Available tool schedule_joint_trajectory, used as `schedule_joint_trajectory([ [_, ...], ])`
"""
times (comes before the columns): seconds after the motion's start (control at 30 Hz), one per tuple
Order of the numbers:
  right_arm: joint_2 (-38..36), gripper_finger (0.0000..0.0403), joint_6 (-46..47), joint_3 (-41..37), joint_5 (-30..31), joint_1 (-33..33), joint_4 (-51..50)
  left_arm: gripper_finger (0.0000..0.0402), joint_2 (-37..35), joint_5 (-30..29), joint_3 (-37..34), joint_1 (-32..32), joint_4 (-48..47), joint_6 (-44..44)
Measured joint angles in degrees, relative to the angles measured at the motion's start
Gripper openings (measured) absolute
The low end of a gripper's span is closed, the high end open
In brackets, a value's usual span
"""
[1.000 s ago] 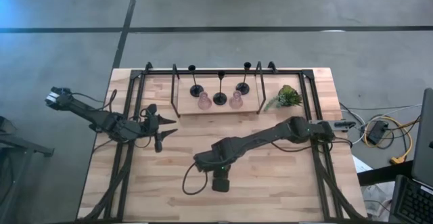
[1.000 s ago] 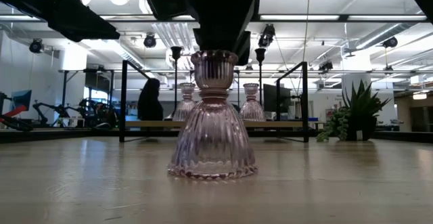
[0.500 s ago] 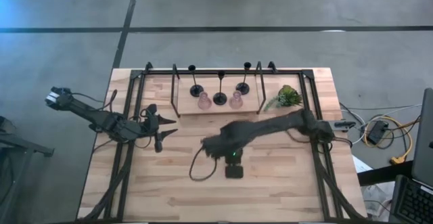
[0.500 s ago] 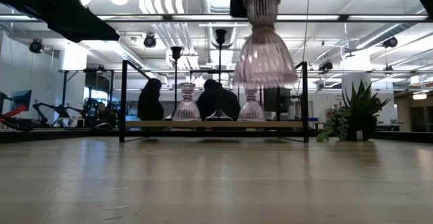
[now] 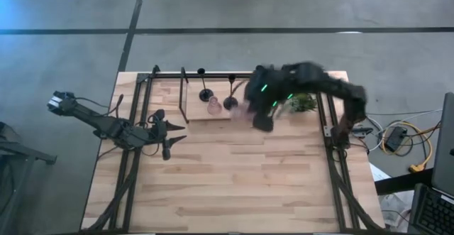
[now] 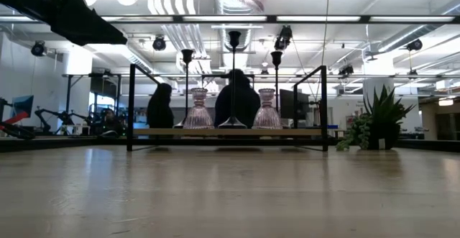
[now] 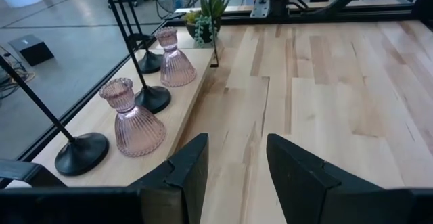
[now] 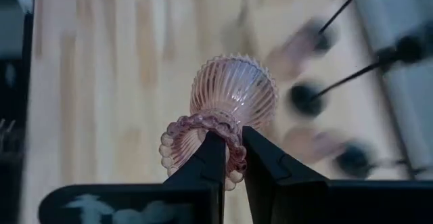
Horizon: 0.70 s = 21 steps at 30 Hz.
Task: Pick & Place candle stick holders
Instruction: Put the pink candle holder on the shelf
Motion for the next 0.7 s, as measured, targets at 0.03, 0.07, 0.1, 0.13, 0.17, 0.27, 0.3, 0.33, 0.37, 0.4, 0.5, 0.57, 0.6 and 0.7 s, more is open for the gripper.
schedule_joint_trajectory([
  [0.03,-1.41,0.0020,-1.79,0.02,0.36,-1.30,1.93,0.0154,0.00,0.00,0.00,0.00,-0.03,0.00],
  [0.07,-2.71,0.0020,-3.87,0.04,0.54,-2.67,3.96,0.0154,0.00,0.00,0.00,0.00,-0.03,0.00],
  [0.1,-3.75,0.0020,-5.86,0.06,0.54,-4.07,5.93,0.0154,0.04,0.00,0.00,-0.02,-0.11,0.00],
  [0.13,-4.46,0.0020,-7.75,0.09,0.56,-5.43,7.93,0.0154,0.07,0.00,0.00,-0.02,-0.10,0.00],
  [0.17,-5.08,0.0020,-9.63,0.09,0.53,-6.83,9.85,0.0154,0.07,0.00,0.00,0.00,-0.09,-0.01],
  [0.27,-5.56,0.0020,-14.46,0.10,0.23,-11.30,14.26,0.0154,0.17,0.01,0.00,-0.02,-0.10,-0.02],
  [0.3,-5.51,0.0020,-15.92,0.48,0.01,-13.07,14.71,0.0154,0.20,0.02,0.00,-0.01,-0.12,-0.02],
  [0.33,-5.23,0.0020,-17.30,0.94,-0.12,-14.72,14.95,0.0154,0.22,0.02,0.00,0.00,-0.12,-0.04],
  [0.37,-4.91,0.0020,-18.56,1.32,-0.12,-16.42,15.36,0.0154,0.28,0.02,0.00,0.00,-0.10,-0.04],
  [0.4,-4.38,0.0020,-19.64,1.74,-0.07,-18.09,15.90,0.0154,0.28,0.02,0.00,0.00,-0.10,-0.04],
  [0.5,-2.59,0.0020,-21.82,2.89,-2.62,-23.37,17.08,0.0154,0.31,0.02,0.00,0.00,-0.12,-0.05],
  [0.57,-1.15,0.0020,-21.92,3.63,-6.32,-26.79,18.02,0.0154,0.33,0.02,0.00,0.00,-0.12,-0.07],
  [0.6,-0.43,0.0020,-21.90,3.94,-8.26,-28.37,18.59,0.0154,0.32,0.02,0.00,0.00,-0.12,-0.07],
  [0.7,2.17,0.0020,-22.56,4.85,-12.27,-32.20,19.10,0.0154,0.31,0.04,0.00,0.00,-0.12,-0.07],
])
